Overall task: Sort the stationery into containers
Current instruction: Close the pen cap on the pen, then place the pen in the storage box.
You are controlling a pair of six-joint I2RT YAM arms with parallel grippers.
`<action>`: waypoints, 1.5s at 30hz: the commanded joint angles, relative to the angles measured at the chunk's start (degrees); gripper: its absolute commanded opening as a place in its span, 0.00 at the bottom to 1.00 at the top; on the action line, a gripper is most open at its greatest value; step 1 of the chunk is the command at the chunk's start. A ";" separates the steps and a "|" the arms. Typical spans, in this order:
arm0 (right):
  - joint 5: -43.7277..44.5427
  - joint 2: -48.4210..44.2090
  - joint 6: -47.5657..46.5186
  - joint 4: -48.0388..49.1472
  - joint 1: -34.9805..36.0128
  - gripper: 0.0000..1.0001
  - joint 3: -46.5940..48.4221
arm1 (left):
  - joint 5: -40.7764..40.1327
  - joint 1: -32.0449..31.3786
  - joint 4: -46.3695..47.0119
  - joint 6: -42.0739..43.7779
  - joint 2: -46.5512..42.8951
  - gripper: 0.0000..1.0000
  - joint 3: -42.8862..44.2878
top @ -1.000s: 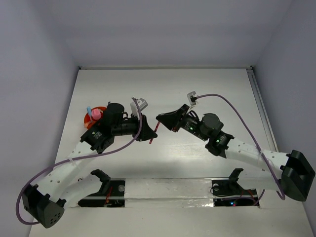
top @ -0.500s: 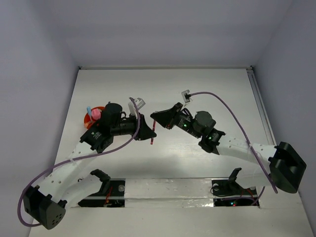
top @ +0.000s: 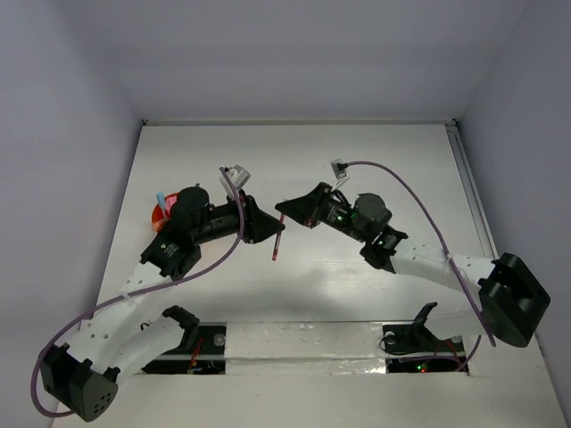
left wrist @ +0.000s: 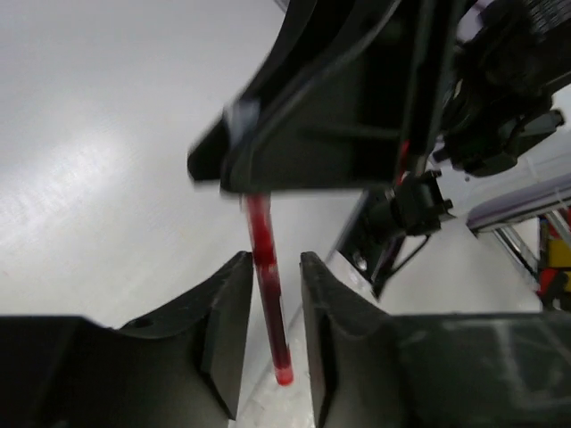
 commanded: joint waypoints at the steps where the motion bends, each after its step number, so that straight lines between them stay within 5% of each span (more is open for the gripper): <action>1: -7.17 2.92 3.59 -1.87 -1.07 0.00 -0.45 | -2.67 1.21 13.40 0.07 -2.39 0.30 1.96; 12: -8.48 5.74 5.18 0.52 -5.21 0.00 0.43 | -9.42 1.21 5.41 3.76 -5.37 0.65 3.63; 15: -10.32 9.51 4.21 2.26 -5.21 0.00 2.80 | -15.65 1.21 1.64 4.82 -8.53 0.99 5.56; 27: -9.37 31.13 -1.85 4.04 -1.25 0.00 31.14 | -38.94 1.21 1.62 9.83 -19.17 0.99 12.15; 33: -0.85 44.57 -10.29 -2.20 1.46 0.00 48.40 | -41.70 1.21 2.50 12.03 -20.58 0.99 9.52; 45: 2.15 63.83 -21.89 -16.09 4.46 0.00 78.64 | -40.99 1.74 2.50 13.09 -21.72 0.99 7.76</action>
